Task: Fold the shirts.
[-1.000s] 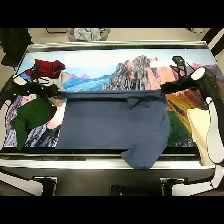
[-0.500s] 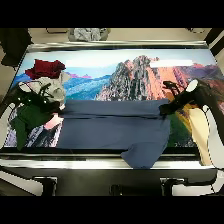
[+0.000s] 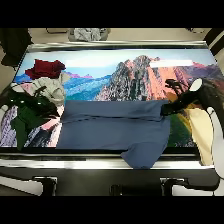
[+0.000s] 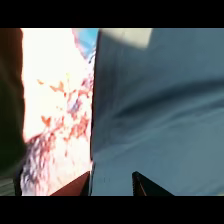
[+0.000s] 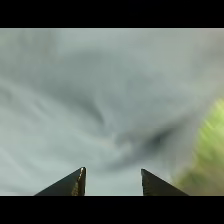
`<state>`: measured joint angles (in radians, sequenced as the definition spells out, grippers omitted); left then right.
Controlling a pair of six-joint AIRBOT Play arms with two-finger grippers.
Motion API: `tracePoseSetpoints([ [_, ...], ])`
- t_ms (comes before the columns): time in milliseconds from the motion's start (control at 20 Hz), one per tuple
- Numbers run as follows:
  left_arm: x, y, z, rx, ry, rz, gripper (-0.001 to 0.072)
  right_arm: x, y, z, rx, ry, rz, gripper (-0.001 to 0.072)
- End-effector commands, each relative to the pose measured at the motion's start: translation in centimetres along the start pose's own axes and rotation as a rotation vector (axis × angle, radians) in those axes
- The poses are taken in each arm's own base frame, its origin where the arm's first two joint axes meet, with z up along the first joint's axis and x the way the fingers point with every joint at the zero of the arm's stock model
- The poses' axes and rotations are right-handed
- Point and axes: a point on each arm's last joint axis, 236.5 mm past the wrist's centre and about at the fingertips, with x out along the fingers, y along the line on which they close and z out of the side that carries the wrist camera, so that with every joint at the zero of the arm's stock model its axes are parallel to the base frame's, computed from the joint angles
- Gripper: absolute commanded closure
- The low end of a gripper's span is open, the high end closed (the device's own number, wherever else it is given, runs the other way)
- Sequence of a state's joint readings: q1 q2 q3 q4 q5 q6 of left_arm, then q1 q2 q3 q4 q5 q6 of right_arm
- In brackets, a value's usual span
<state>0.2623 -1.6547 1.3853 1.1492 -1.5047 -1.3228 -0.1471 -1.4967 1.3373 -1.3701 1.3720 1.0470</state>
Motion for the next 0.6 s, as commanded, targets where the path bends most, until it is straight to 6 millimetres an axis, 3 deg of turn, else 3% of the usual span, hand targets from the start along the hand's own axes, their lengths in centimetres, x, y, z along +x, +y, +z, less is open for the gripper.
tracePoseSetpoints([
  [0, -1.1, 1.2, -4.3, -0.124, 0.009, -0.005, 0.0292, -2.4, -0.3, -5.1, -0.023, 0.146, -0.068, 0.0272],
  [50, 0.2, 1.5, -6.7, -0.144, 0.047, -0.014, 0.0244, -1.7, 1.2, -6.3, -0.03, 0.163, -0.016, 0.0272],
  [150, 3.0, 2.2, -11.3, -0.171, 0.087, -0.03, 0.0246, -0.4, 3.4, -8.9, -0.048, 0.193, 0.053, 0.0272],
  [250, 5.1, 2.9, -14.0, -0.203, 0.067, -0.026, 0.0247, -0.2, 4.1, -11.0, -0.051, 0.219, 0.055, 0.0272],
  [400, 7.2, 2.6, -14.8, -0.197, 0.042, -0.05, 0.0248, -0.7, 4.6, -11.7, -0.053, 0.204, 0.043, 0.0272],
  [500, 7.8, 2.1, -14.1, -0.214, 0.007, -0.072, 0.0251, -1.2, 4.4, -11.9, -0.057, 0.204, 0.027, 0.0272],
  [550, 7.9, 2.2, -13.7, -0.215, -0.012, -0.069, 0.0292, -1.3, 4.4, -12.2, -0.059, 0.212, 0.022, 0.0272],
])
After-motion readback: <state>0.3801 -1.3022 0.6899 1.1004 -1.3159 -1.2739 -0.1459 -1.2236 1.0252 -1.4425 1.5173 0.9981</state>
